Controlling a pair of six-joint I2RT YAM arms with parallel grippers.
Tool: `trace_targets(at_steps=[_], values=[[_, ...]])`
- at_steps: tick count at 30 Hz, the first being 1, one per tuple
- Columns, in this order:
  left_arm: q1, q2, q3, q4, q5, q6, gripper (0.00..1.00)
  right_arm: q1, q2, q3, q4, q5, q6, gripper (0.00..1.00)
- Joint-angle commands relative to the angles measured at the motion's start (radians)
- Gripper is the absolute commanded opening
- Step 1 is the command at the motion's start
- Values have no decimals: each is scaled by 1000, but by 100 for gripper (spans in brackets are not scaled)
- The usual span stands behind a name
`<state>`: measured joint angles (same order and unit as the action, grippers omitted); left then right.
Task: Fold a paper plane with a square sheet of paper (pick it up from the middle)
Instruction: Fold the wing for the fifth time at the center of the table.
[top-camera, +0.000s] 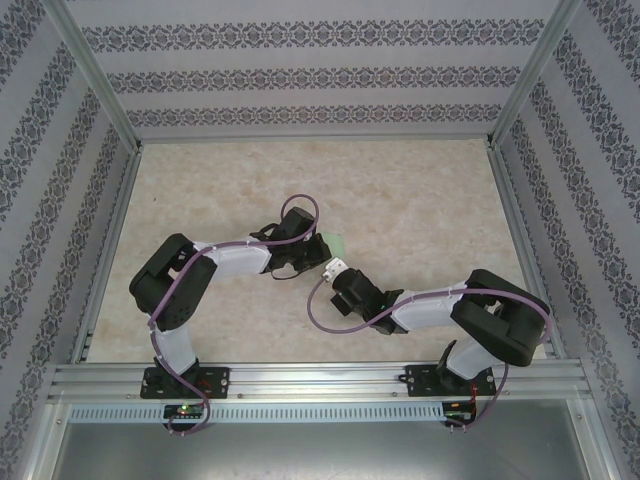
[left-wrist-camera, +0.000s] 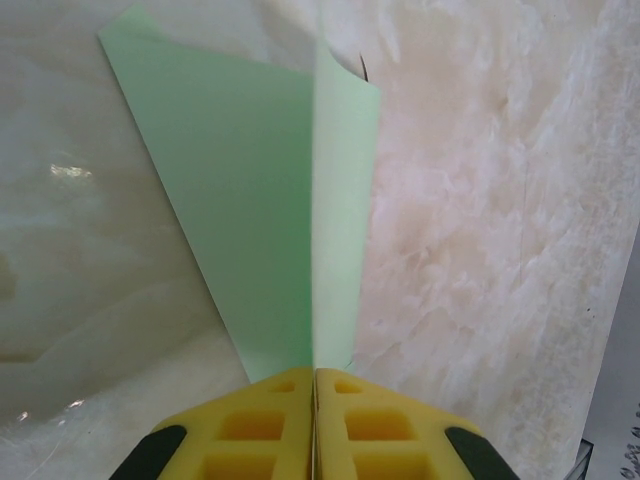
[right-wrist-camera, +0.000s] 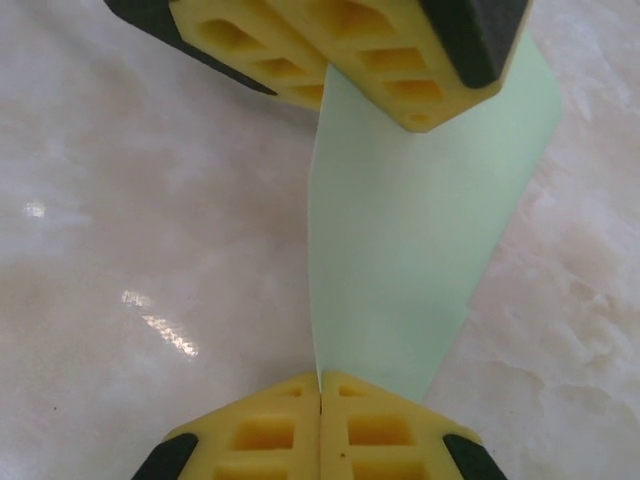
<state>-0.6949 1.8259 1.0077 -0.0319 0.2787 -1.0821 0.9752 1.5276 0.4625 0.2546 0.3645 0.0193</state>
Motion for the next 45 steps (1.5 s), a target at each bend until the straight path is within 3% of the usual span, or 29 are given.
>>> trace_targets(at_steps=[1,6,14,18,25,31,35,45], values=[[-5,-36,24,-25,-14,7,13,3,-4,9,32,7,37,0],[-5,-51,20,-38,-27,16,16,-8,-25,5,34,-39,66,0],[8,-151,-37,-55,-105,0,49,-83,-41,-26,76,-269,192,0],[24,-233,-85,-49,-145,-4,56,-117,-37,-42,120,-394,246,0],[26,-331,-116,-90,-217,36,56,-218,16,-58,228,-645,377,0],[24,-334,-145,-29,-168,63,44,-281,74,-74,336,-772,503,0],[23,-297,-154,41,-100,80,39,-313,117,-73,371,-812,575,0],[6,-201,-127,87,-27,88,36,-326,171,-145,526,-771,692,0]])
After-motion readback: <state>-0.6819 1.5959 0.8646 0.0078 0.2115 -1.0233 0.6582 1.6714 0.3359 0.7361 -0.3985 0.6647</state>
